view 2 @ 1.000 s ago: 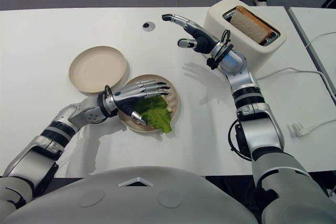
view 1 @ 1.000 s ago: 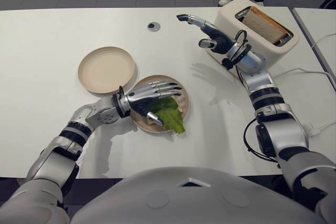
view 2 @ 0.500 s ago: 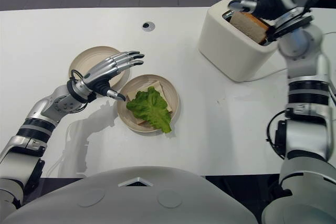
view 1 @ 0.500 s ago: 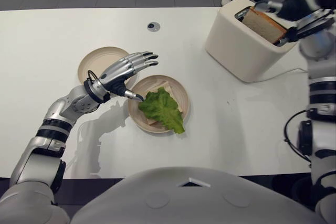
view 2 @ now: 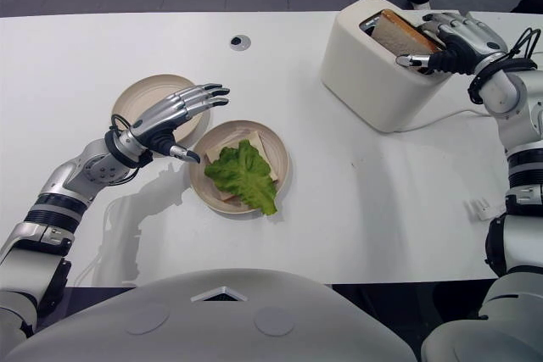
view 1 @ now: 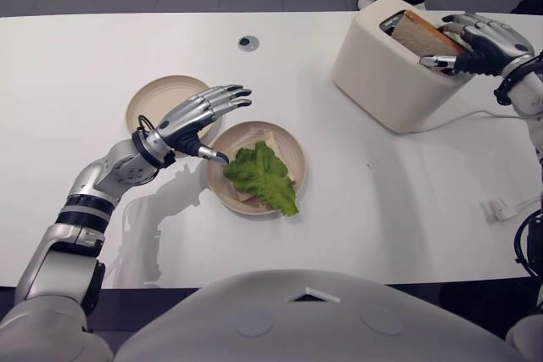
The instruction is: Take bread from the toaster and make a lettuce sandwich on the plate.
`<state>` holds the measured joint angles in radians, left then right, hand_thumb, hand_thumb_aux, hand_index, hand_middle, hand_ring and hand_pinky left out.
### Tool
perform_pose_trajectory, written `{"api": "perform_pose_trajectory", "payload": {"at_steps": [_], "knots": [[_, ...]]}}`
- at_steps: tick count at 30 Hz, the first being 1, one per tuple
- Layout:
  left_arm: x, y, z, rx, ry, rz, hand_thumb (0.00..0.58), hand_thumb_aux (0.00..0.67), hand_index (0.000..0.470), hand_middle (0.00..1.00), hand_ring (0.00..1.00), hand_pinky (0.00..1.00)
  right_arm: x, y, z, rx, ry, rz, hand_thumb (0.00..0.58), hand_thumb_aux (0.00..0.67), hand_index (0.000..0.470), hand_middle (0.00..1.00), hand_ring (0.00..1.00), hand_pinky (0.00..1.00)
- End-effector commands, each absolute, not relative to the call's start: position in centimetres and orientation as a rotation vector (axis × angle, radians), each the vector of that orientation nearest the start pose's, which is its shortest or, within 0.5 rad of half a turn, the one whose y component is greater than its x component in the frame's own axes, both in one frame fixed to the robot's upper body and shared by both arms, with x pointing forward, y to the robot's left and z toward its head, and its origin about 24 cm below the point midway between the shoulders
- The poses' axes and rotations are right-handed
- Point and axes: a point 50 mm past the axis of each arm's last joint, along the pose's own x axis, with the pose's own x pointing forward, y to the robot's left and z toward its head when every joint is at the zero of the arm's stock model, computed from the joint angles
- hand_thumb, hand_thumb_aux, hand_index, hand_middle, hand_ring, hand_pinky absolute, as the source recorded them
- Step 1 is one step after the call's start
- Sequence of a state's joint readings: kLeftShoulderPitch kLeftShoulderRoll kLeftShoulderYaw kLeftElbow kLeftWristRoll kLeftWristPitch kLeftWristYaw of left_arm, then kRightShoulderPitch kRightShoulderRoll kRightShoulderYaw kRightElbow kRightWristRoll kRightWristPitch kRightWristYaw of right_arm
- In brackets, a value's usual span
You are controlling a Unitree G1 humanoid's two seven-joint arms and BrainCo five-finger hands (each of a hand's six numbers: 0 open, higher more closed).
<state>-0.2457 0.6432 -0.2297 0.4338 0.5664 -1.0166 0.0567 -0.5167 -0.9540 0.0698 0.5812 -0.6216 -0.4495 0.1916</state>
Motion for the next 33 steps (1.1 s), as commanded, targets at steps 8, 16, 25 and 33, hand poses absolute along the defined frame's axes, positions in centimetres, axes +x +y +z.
{"api": "perform_pose_trajectory", "payload": {"at_steps": [8,16,25,33], "knots": [[25.7,19.1,8.0,0.996,-0.710,-0.627,0.000,0.000,0.000,0.00,0.00,0.00,31.6,-29.0,24.3,-1.348,-0.662,-0.107,0.580,0.670,0.470,1.00,1.00,1.00],[25.0,19.8,9.9,0.724,-0.832,-0.578,0.000,0.000,0.000,0.00,0.00,0.00,30.2,-22.0,20.8,-0.826,-0.727,0.521,0.580,0.670,0.470,1.00,1.00,1.00],[23.3,19.4,10.8,0.481,-0.866,-0.728,0.000,0.000,0.000,0.00,0.00,0.00,29.6,-11.6,8.5,-0.524,-0.239,1.296,0.580,0.670,0.470,1.00,1.00,1.00],[22.0,17.4,7.5,0.635,-0.703,-0.984,0.000,0.000,0.000,0.00,0.00,0.00,30.3,-9.0,4.9,-0.700,-0.174,1.265,0.580,0.670,0.470,1.00,1.00,1.00]]}}
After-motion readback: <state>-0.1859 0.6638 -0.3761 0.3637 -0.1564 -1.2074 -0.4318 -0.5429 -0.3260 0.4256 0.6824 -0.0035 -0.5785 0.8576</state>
